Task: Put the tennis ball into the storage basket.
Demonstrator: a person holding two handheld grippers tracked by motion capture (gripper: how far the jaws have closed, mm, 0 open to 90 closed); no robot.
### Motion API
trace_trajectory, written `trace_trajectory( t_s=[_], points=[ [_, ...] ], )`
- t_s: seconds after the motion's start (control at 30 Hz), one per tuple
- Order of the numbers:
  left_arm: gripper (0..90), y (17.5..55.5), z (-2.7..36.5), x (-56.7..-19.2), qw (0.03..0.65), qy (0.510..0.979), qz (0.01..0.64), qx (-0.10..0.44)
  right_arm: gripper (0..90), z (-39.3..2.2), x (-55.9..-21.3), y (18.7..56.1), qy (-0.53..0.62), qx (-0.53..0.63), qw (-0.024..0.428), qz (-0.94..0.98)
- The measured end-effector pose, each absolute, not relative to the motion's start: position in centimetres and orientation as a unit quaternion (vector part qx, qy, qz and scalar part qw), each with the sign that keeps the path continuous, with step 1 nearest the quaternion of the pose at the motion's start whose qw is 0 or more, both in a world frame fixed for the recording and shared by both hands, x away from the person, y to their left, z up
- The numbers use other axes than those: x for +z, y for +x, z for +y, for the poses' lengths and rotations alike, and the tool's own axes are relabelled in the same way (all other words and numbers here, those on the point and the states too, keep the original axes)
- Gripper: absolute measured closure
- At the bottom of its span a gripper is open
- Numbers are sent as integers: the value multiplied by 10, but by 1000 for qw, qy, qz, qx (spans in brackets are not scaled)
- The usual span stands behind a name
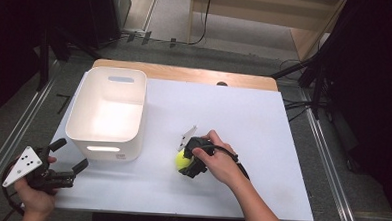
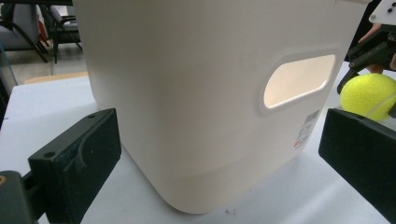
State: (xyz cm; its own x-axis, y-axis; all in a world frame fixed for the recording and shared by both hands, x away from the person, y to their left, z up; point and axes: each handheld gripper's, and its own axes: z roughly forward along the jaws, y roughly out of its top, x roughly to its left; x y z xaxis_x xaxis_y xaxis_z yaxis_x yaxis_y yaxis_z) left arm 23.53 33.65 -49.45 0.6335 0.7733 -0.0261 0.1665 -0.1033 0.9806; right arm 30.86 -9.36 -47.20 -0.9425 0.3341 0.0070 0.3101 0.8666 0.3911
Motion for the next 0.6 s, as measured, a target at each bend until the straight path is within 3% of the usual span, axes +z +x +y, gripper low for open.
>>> trace_trajectory(
  t_s=[0.6],
  points=[
    [0,235,337,-495,577,695,339,264,232,-94,-457,315,162,206,26,965]
  ],
)
